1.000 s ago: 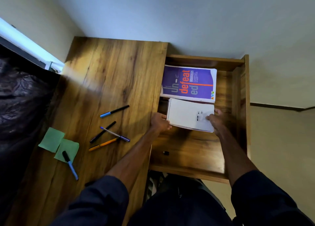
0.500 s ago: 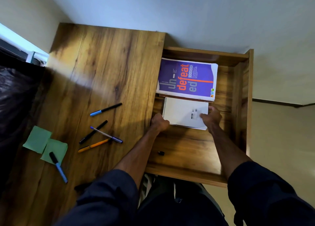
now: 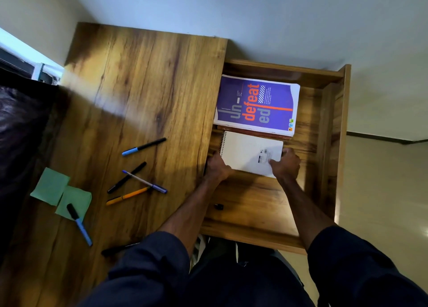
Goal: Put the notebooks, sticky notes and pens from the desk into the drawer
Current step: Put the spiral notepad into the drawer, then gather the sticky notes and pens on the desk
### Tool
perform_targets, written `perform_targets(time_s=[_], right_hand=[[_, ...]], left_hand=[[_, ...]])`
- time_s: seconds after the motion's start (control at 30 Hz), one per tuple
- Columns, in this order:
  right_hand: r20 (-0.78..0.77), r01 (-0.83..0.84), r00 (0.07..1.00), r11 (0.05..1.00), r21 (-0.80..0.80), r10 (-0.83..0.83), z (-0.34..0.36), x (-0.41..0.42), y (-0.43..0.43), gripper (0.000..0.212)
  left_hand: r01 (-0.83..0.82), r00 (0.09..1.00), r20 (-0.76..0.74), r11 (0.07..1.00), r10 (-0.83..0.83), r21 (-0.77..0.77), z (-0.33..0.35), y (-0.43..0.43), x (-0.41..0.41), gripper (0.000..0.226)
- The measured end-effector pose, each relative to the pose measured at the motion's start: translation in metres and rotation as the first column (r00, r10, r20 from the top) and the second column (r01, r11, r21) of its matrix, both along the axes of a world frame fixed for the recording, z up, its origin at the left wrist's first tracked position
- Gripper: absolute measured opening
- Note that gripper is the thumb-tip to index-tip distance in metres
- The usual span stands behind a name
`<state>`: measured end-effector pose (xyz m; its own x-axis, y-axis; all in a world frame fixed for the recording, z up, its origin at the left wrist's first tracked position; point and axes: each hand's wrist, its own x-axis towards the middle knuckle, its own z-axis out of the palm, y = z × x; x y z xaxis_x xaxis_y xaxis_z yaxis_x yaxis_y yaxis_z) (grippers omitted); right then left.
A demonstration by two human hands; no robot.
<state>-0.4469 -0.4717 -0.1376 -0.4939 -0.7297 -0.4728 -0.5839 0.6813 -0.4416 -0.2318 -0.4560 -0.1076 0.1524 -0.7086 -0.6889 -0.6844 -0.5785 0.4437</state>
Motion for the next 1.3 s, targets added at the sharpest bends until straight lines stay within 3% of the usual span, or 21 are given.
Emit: perform_targets(time_s=[0.3, 1.03, 1.17, 1.3], right_hand=[[-0.004, -0.002, 1.000, 0.998, -0.059, 0.001, -0.003, 0.000, -0.008, 0.056], [0.046, -0.039, 0.998, 0.994, -0.100, 0.044, -0.003, 0.010, -0.005, 0.054], [0.050, -0.009, 0.998, 0.965, -0.262, 0.023, 0.020, 0.030, -0.002, 0.046], [0.146, -0.048, 0.978, 0.847, -0.529, 0.146, 0.066, 0.080, -0.007, 0.028]], left_hand=[[-0.004, 0.998, 0.063, 1.000, 0.003, 0.013, -0.010, -0.002, -0.006, 0.054], [-0.015, 0.998, 0.059, 1.000, 0.015, -0.010, 0.001, 0.004, -0.004, 0.062], [0.025, 0.999, 0.042, 1.000, -0.025, -0.016, 0.025, 0.008, -0.004, 0.060], [0.021, 0.999, -0.032, 0.993, -0.025, -0.119, 0.063, 0.018, 0.010, 0.047]])
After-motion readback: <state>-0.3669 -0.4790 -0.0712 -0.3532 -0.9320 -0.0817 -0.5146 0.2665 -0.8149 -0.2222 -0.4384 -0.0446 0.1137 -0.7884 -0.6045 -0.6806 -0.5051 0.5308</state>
